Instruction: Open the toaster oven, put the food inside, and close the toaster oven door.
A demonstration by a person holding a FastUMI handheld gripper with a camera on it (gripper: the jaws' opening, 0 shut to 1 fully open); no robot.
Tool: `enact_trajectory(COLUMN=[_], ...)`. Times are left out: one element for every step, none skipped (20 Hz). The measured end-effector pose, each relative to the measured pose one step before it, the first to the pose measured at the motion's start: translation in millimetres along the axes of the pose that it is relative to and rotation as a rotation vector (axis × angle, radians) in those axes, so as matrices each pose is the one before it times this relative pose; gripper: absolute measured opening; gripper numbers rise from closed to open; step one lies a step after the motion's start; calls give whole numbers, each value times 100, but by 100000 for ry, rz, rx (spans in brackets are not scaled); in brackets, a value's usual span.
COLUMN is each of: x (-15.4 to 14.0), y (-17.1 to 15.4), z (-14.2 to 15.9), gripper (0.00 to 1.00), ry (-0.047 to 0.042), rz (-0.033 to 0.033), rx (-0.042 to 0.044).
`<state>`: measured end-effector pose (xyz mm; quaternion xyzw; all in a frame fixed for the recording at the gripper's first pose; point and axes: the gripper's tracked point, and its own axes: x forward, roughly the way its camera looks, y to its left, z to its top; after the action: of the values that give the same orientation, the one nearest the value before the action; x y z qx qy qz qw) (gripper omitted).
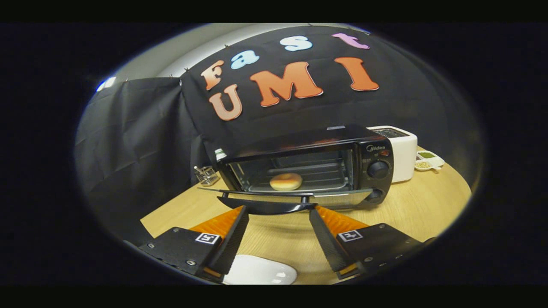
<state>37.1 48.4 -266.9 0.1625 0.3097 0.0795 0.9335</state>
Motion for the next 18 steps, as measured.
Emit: enact_trajectory(x=[414, 416, 415, 489, 638, 753, 832, 808, 647, 381, -107, 475, 134, 20, -97, -375, -503, -690], y=[-129, -49, -103, -121, -272, -340, -521, -521, -339, 695, 765, 226, 63, -165, -365, -151, -25, 70], z=[610, 531, 655, 462, 599, 556, 368, 151, 242, 389, 458, -335, -35, -38, 45, -103, 40, 319], gripper=[85, 85, 85, 85, 85, 85, 85, 85, 85, 85, 84, 84, 84, 85, 86, 85, 85, 85], ry=[-839, -890, -1000, -401, -812, -1021, -626, 421, 143, -255, -474, 1540, 79, -703, -692, -56, -539, -568], rz=[557, 213, -627, -1140, -1465, -1851, -2737, -2844, -1855, 2233, 1718, 708, -372, -1522, -2390, -1830, -893, -213], rx=[1509, 138, -768, -1999, -2450, -2146, -2242, -1905, -1180, 469, 1788, 725, -911, -2247, -3017, -2441, -1944, -1661])
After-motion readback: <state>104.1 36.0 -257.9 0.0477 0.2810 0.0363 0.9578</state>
